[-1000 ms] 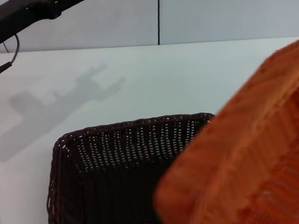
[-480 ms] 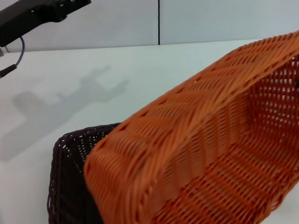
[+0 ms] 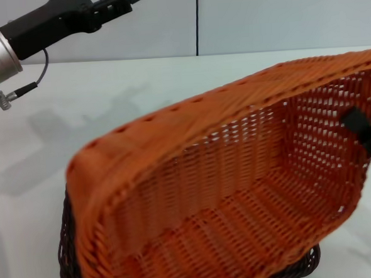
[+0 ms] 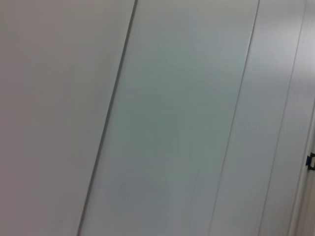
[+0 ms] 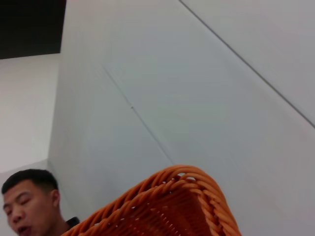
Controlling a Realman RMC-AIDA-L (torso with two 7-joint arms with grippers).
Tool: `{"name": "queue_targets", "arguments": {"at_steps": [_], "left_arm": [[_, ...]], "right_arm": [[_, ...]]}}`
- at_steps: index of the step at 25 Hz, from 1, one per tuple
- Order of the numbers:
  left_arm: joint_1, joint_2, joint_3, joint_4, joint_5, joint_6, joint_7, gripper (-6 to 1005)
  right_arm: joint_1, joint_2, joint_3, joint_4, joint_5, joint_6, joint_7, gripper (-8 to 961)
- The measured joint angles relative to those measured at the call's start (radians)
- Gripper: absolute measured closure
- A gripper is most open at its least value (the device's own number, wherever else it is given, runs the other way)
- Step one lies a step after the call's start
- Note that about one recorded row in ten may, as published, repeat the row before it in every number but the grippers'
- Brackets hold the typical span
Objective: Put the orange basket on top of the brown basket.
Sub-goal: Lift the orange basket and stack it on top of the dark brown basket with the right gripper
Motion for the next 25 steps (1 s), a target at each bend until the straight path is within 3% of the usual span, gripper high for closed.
{"name": "queue_targets", "arguments": {"at_steps": [7,25], "left_arm": [[-0.009,0.005,0.003,0.017,0.0,0.001,0.002,157],[-0.037,-0.001,0.018,0.055,0.025,0.02,0.003,157]], "right_arm": [[-0.021,0.006,0.006,0.133,0.0,0.097,-0.135,797],[-0.049,0.007,0.011,0.257,-0.009,0.251,-0.201,795]]}}
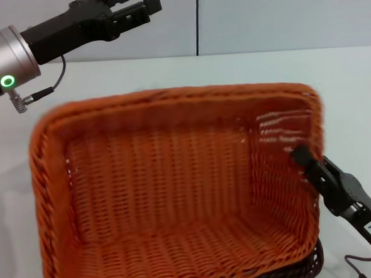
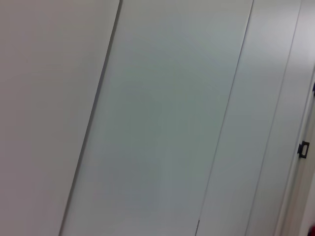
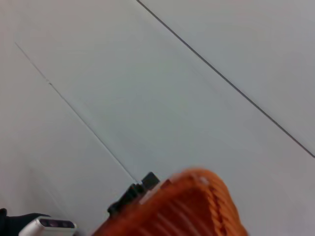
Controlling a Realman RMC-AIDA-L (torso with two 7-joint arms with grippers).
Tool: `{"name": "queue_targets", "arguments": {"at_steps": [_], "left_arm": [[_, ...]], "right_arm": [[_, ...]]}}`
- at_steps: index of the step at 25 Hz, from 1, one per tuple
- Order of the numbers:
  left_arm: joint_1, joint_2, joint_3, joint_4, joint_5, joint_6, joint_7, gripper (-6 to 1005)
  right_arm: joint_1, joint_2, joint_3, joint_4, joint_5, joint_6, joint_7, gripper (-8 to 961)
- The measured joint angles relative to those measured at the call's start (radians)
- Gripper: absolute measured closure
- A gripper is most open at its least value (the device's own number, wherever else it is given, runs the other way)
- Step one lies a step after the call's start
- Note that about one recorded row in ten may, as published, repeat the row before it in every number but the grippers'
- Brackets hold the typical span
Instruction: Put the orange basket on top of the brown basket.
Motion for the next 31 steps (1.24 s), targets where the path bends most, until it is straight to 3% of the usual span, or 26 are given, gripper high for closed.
{"name": "queue_targets", "arguments": {"at_steps": [6,11,16,20,26,27,31], "left_arm": [[-0.002,-0.003,0.0,0.003,0.0,0.003,0.0,157],[-0.001,-0.004,-0.001,0.003,0.0,0.003,0.0,157],[0.005,-0.005,-0.005,0.002,0.0,0.003,0.0,157],[0.027,-0.006,-0.018,-0.008,-0.007,-0.002,0.0,157],[0.076,-0.01,-0.114,-0.008,-0.049,-0.032,0.066,157],[0.086,-0.012,-0.133,-0.003,-0.068,-0.039,0.094,157],[0.125,-0.018,-0.218,0.034,-0.157,-0.061,0.184,157]], "right_arm": [[-0.006,-0.003,-0.003,-0.005,-0.001,0.005,0.016,638],[-0.02,-0.007,0.0,-0.033,-0.002,-0.011,0.036,405],[-0.046,-0.008,0.028,-0.146,0.003,-0.086,0.098,400],[-0.066,-0.013,0.115,-0.272,0.004,-0.142,0.175,395],[-0.048,-0.014,0.353,-0.433,0.005,-0.127,0.192,393],[-0.023,-0.014,0.441,-0.469,0.008,-0.086,0.163,393],[0.02,-0.015,0.55,-0.482,0.046,-0.021,0.067,393]]}}
